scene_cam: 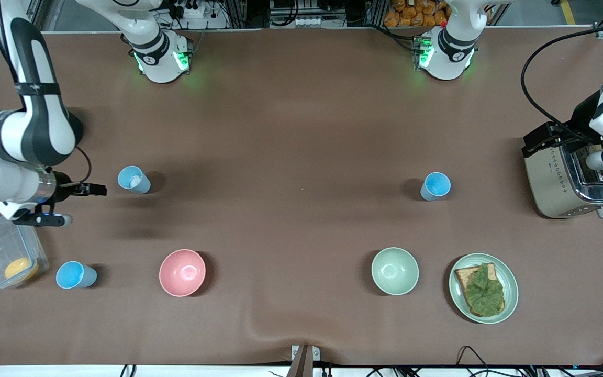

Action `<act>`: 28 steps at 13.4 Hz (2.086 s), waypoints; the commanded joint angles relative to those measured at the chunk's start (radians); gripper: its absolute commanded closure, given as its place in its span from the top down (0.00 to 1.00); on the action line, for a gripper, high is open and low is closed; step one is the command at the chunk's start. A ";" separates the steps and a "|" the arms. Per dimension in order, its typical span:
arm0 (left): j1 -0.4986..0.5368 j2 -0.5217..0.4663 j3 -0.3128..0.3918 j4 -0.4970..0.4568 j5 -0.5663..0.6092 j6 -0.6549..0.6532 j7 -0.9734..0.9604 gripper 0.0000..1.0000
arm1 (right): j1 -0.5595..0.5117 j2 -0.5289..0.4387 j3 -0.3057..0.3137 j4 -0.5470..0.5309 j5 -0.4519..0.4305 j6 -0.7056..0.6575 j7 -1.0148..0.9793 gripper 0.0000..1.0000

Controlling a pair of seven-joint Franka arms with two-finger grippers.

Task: Stack blue cups with both arms
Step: 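Reach the right gripper down to the blue cup and grasp it, then lift the blue cup with the right gripper and carry it mid-table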

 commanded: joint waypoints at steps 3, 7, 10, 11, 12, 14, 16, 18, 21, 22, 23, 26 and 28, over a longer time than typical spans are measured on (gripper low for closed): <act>0.004 -0.005 -0.003 -0.001 -0.002 0.007 -0.015 1.00 | -0.029 -0.039 0.007 -0.170 0.014 0.147 -0.119 1.00; 0.004 -0.005 -0.003 -0.001 -0.002 0.007 -0.015 1.00 | -0.029 -0.005 0.008 -0.184 0.016 0.150 -0.126 1.00; 0.004 -0.005 -0.003 -0.001 -0.003 0.007 -0.015 1.00 | -0.029 0.028 0.010 -0.184 0.017 0.155 -0.126 1.00; 0.004 -0.005 -0.003 -0.003 -0.003 0.007 -0.015 1.00 | -0.029 0.039 0.010 -0.184 0.025 0.153 -0.126 1.00; 0.004 -0.005 -0.003 -0.001 -0.002 0.007 -0.015 1.00 | -0.027 0.050 0.010 -0.184 0.040 0.153 -0.128 1.00; 0.004 -0.005 -0.003 -0.003 -0.002 0.007 -0.015 1.00 | -0.020 0.052 0.010 -0.184 0.042 0.144 -0.128 0.90; 0.004 -0.005 -0.003 -0.001 -0.002 0.007 -0.015 1.00 | -0.005 0.061 0.011 -0.184 0.043 0.130 -0.126 0.37; 0.004 -0.005 -0.002 -0.003 -0.003 0.007 -0.015 1.00 | 0.006 0.065 0.011 -0.183 0.045 0.116 -0.126 0.00; 0.006 -0.005 -0.002 -0.001 -0.002 0.007 -0.015 1.00 | 0.008 0.068 0.011 -0.173 0.044 0.115 -0.116 0.00; 0.006 -0.005 -0.002 -0.003 -0.003 0.007 -0.015 1.00 | 0.017 0.068 0.011 -0.157 0.043 0.095 -0.113 0.00; 0.006 -0.005 -0.002 -0.001 -0.003 0.007 -0.015 1.00 | 0.029 0.076 0.011 -0.123 0.045 0.051 -0.103 0.00; 0.007 -0.005 -0.002 -0.001 -0.002 0.007 -0.015 1.00 | 0.107 0.076 0.013 -0.008 0.076 -0.096 0.020 0.00; 0.007 -0.005 -0.002 -0.001 -0.003 0.007 -0.015 1.00 | 0.190 0.078 0.011 0.059 0.154 -0.170 0.140 0.00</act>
